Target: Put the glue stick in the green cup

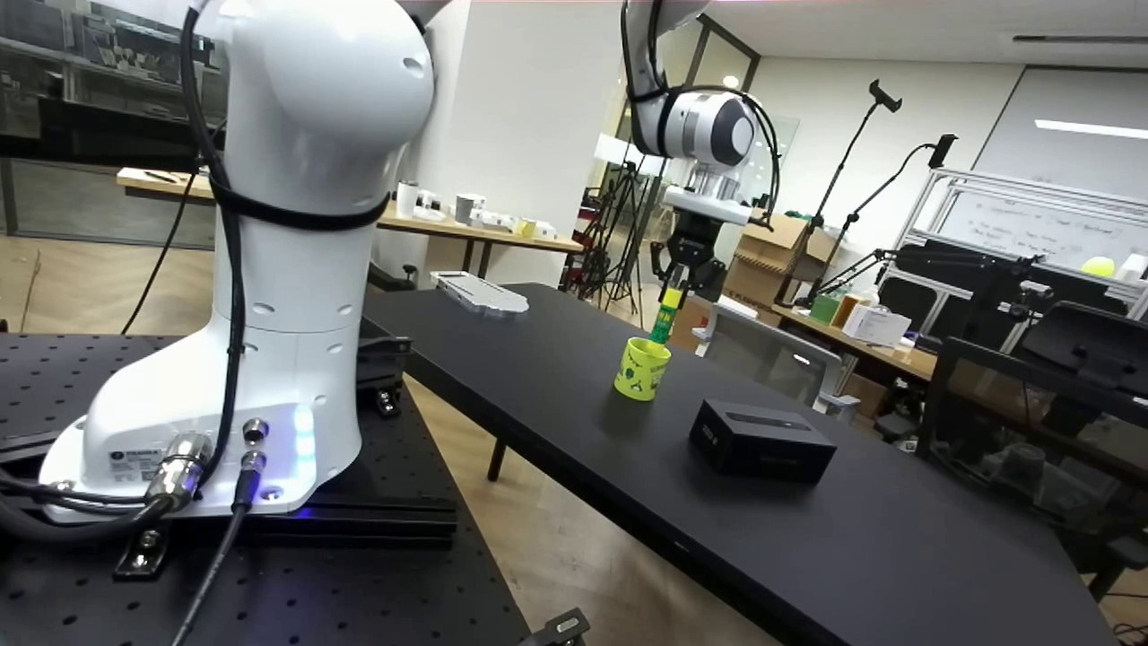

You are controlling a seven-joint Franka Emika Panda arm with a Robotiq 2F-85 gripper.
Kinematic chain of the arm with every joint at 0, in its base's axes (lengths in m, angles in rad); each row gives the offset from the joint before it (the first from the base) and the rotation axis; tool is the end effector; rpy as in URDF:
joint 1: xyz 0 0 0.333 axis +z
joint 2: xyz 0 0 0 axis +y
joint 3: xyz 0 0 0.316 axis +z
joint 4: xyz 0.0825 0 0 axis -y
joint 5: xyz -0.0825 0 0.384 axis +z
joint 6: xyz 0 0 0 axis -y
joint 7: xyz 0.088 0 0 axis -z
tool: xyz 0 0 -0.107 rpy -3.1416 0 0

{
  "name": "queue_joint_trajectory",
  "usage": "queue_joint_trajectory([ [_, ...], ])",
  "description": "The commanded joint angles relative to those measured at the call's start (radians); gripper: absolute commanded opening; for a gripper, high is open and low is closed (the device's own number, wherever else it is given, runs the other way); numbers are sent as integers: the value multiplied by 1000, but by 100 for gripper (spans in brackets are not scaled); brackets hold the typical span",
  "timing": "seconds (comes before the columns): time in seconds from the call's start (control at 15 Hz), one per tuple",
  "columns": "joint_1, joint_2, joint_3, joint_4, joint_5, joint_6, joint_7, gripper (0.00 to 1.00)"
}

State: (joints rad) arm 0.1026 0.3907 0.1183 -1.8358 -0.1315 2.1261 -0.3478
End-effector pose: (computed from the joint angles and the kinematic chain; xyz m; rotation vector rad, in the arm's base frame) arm 0.6154 0.1275 0.3114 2.9262 0.9646 -0.1544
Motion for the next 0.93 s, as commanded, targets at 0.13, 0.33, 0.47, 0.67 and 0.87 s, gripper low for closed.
queue_joint_trajectory([
  [0.13,-43,-43,14,-123,63,139,-47,9],
  [0.33,-39,-62,11,-122,50,144,-46,9],
  [0.47,-35,-70,11,-121,46,147,-42,9],
  [0.67,-27,-71,14,-107,42,127,-35,9],
  [0.87,-22,-55,20,-96,41,149,-43,9],
])
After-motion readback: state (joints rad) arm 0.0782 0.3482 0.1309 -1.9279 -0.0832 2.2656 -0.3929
